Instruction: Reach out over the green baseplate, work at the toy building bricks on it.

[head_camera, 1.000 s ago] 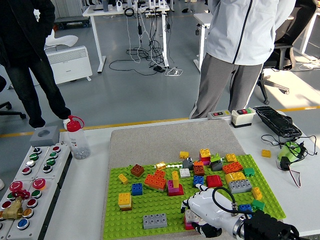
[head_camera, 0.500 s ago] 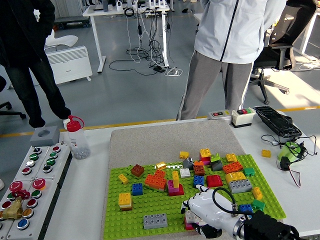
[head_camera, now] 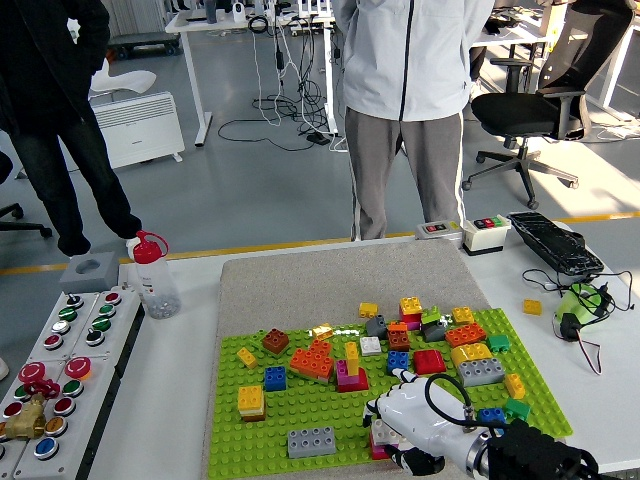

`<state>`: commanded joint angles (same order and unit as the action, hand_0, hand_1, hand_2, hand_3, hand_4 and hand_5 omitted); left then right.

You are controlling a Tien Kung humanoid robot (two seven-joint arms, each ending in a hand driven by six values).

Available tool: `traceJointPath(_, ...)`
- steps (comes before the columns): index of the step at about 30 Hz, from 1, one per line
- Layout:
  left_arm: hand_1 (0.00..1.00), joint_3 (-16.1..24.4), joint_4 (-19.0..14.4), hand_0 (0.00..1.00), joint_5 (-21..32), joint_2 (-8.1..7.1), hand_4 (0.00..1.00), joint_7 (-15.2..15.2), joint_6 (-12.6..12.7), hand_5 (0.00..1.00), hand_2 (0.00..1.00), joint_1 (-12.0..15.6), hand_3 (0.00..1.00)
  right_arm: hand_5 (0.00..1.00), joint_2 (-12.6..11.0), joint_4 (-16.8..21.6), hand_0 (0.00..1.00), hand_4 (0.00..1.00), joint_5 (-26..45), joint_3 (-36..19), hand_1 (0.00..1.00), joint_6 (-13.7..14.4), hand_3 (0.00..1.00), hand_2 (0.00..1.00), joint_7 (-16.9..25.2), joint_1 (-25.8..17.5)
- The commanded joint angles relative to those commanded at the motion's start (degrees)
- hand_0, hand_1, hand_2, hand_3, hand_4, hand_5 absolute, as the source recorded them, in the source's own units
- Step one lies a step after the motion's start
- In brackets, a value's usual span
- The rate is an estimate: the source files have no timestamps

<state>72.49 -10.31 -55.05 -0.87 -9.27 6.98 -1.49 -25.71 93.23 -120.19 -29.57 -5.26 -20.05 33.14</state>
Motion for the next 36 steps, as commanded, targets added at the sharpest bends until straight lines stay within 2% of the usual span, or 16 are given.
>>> traceJointPath(31,0.783,0.0,0.0,0.728,0.0,-0.02,0.478,0.0,0.0,0.998,0.812,-0.1,0.668,0.081,0.0,-0.4,0.998,0.587,0.1,0.3,0.722,0.2,0.626,0.582,0.1,0.1)
traceJointPath(32,0.783,0.1,0.0,0.728,0.0,-0.02,0.479,0.0,0.0,0.998,0.813,-0.1,0.669,0.086,0.0,-0.3,0.998,0.598,0.0,0.3,0.736,0.2,0.705,0.654,0.1,0.1)
traceJointPath(36,0.783,0.1,0.0,0.728,-0.1,0.00,0.479,0.0,0.0,0.998,0.813,-0.1,0.669,0.086,-0.1,-0.2,0.998,0.598,-0.3,0.0,0.736,0.3,0.705,0.654,0.1,0.1)
